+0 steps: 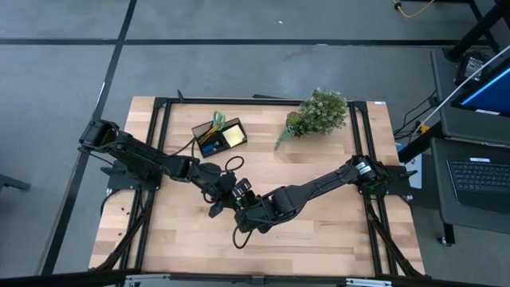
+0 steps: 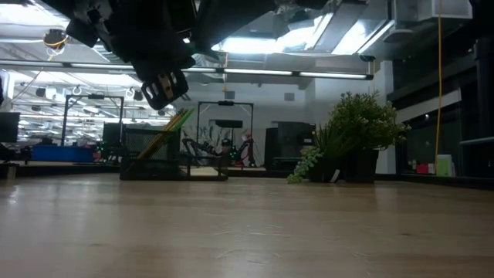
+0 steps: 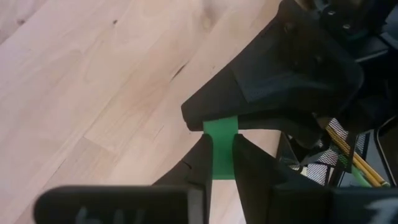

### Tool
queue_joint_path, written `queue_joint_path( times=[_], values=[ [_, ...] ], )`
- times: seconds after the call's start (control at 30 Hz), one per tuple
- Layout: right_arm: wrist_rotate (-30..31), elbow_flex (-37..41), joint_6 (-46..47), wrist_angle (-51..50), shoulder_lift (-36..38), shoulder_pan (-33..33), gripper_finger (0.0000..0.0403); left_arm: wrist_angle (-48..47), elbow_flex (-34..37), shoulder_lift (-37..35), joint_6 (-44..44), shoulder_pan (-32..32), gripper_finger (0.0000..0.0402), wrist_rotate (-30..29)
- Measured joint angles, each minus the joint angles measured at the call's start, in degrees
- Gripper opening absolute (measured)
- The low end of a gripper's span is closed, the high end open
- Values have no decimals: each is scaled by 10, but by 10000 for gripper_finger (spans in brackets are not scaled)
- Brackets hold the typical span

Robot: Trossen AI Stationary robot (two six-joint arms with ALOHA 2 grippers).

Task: Pick and place office supplies into organizer
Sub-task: Put the green eraser into the desk organizer

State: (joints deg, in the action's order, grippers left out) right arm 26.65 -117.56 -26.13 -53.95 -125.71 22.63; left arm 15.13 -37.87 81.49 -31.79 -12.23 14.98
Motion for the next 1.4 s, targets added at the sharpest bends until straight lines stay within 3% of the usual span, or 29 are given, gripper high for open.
queue_joint_path(
  times=[0.47, 0.7, 0.9, 1.07, 1.27, 1.4],
  values=[
    [0, 1, 1, -19, 0, 3, 148, -5, 0, -1, 27, 1, 12, 19],
    [69, 1, 8, -45, 0, 10, 156, -35, 0, -13, 41, 27, 12, 17],
    [108, 1, 95, -131, 0, 16, 155, -48, 0, -56, 67, 41, 12, 16],
    [102, 1, 186, -203, 0, 8, 120, -78, 0, -103, 95, 41, 12, -35],
    [5, 1, 230, -212, 0, -5, 15, -163, 0, -160, 104, 39, 12, -144],
    [-33, 1, 231, -194, 0, -8, 10, -203, 0, -193, 104, 27, 12, -210]
  ],
)
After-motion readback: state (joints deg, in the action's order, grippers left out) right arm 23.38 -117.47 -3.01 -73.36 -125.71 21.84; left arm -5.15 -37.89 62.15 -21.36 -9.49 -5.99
